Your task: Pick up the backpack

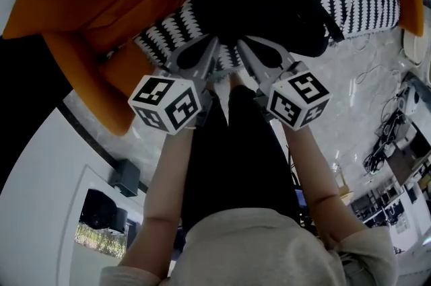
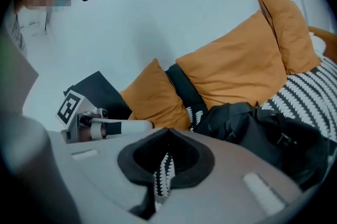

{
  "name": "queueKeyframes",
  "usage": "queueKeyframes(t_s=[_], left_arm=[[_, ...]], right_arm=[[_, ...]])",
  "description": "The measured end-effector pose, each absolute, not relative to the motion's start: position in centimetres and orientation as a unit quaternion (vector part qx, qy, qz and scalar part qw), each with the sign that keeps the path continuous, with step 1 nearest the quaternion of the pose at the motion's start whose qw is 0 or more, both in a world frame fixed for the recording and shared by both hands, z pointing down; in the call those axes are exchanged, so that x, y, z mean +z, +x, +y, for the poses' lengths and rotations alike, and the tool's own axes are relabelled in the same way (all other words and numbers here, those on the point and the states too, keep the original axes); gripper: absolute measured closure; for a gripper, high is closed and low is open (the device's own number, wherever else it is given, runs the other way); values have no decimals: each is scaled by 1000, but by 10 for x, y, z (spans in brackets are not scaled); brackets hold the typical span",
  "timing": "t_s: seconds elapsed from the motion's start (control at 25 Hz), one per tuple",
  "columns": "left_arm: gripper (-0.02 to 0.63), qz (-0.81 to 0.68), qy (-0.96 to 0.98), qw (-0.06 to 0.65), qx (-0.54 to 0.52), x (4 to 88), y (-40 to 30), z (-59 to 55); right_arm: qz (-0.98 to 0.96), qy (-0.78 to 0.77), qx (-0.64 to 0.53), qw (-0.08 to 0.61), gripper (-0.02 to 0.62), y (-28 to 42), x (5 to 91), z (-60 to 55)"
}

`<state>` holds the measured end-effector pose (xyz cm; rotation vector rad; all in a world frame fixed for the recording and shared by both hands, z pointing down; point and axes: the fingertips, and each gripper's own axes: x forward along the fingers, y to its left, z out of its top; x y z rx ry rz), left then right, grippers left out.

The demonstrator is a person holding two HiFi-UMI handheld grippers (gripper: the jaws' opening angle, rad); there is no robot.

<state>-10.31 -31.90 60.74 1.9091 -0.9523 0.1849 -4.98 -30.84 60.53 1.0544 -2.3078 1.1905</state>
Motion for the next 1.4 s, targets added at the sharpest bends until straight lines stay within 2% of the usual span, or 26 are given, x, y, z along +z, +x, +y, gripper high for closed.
queueKeyframes(t_s=[0.52, 0.56, 0.6, 0.76, 0.88, 1.12, 1.4], left_arm=[[598, -389, 772, 496, 77, 646, -102, -321], [598, -389, 771, 498, 79, 650, -102, -321], [598, -389, 770, 500, 79, 653, -102, -321], [598, -386, 768, 506, 81, 662, -101, -321], [598, -384, 765, 510, 84, 667, -102, -321], [598, -387, 758, 518, 91, 683, -107, -324], [598, -401, 752, 515, 94, 696, -115, -325]], right_arm=[[-810, 369, 415, 187, 591, -48, 643, -338], [-809, 370, 416, 190, 577, -48, 647, -341], [-806, 371, 419, 194, 444, -47, 652, -343], [-793, 380, 422, 220, 426, -41, 676, -351], [-790, 380, 418, 238, 362, -40, 688, -357], [-818, 343, 368, 279, 357, -50, 710, -364], [-845, 289, 377, 246, 357, -72, 719, -370]])
